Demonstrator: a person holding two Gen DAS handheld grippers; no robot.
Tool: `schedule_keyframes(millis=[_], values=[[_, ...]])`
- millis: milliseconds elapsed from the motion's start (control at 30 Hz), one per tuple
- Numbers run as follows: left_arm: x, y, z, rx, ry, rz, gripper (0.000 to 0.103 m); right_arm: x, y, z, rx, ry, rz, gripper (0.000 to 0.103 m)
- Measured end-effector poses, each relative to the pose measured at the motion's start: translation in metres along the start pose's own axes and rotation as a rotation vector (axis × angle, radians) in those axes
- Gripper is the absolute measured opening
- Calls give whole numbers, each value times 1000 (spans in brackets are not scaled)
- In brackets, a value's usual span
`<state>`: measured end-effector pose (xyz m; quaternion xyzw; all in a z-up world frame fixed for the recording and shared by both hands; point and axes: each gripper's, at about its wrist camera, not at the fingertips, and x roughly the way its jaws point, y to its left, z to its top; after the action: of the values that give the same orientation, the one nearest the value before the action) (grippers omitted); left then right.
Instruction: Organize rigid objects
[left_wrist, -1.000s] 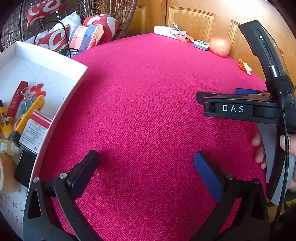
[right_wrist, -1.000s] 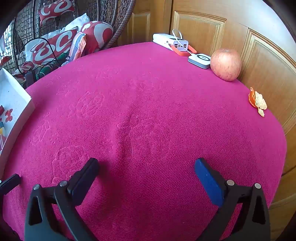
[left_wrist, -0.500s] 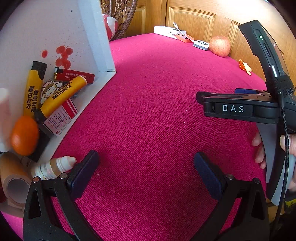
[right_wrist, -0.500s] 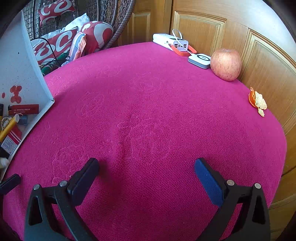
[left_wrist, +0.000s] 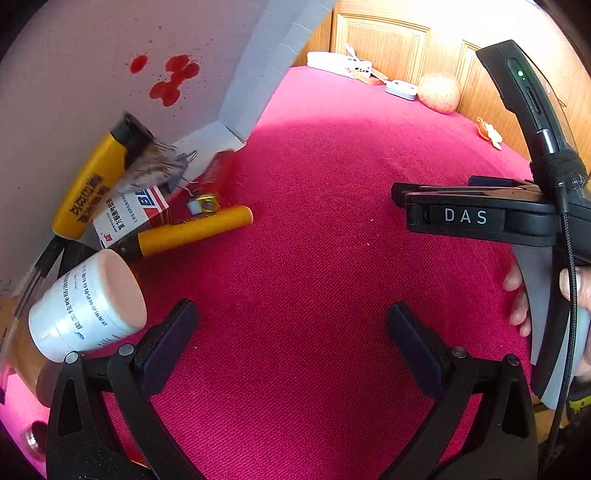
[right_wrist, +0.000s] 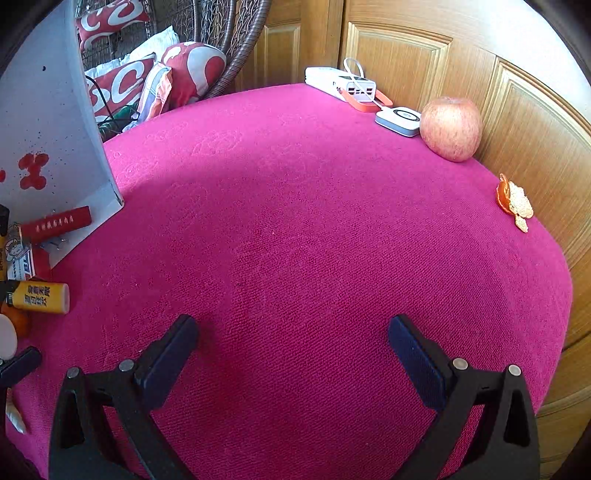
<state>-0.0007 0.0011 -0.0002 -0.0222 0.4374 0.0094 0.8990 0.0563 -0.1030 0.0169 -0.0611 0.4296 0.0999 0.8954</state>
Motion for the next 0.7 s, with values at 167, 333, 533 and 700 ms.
schedule_keyframes(millis=[167,333,533,700], values=[[-1,0,0,-3,0,-1,103,-1,0,0,-3,-8,-4,103],[-1,0,0,-4,1,-3,103,-1,0,0,-7,-22,-10,103],[-1,1,0,-5,3,-4,103,-1,0,0,-6,-18,-9,103],[-2,2,0,-9,7,-9,103,0,0,0,-5,-15,-7,103]])
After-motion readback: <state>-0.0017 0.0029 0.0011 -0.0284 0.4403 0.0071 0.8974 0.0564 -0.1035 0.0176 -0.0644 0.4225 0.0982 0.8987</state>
